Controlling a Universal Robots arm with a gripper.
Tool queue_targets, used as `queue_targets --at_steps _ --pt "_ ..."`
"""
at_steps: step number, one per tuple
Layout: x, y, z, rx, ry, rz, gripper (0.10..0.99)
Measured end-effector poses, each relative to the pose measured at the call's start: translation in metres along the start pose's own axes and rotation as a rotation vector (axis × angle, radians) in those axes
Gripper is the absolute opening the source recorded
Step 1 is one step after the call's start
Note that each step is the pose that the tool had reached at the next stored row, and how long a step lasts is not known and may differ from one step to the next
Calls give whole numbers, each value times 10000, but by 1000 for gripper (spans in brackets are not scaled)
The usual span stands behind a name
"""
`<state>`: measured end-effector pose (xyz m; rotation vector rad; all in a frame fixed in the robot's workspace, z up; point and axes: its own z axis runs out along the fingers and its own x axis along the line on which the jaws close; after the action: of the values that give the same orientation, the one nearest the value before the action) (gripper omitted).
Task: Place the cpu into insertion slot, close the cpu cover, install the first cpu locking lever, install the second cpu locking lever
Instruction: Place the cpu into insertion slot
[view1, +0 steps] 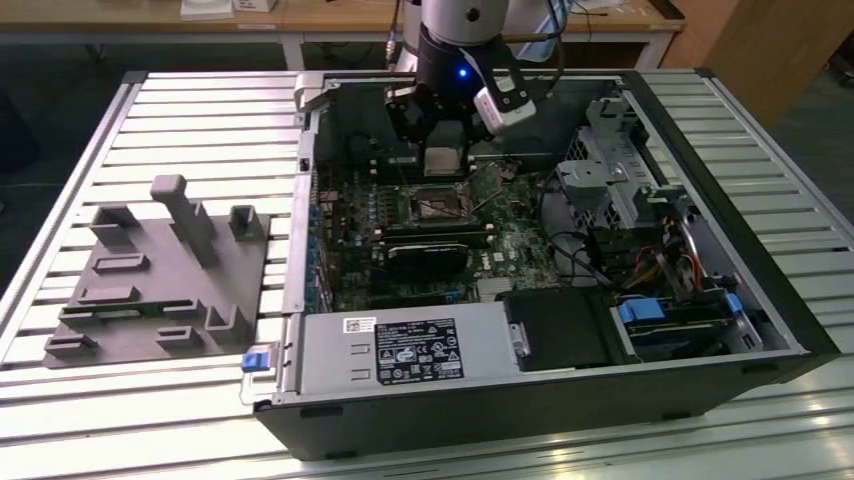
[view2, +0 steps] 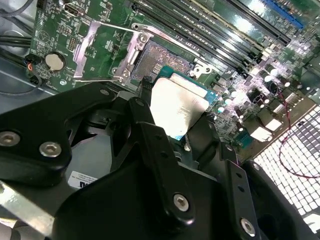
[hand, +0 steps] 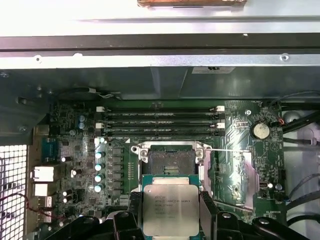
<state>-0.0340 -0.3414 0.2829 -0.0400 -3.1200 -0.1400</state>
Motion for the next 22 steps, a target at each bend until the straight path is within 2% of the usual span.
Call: queue_targets --at_steps 3,6,22 --pt "-3 3 20 -1 -2 28 541" --pt "-7 2 37 -6 -25 282 541" --pt "-9 -6 126 -60 -282 3142 541"
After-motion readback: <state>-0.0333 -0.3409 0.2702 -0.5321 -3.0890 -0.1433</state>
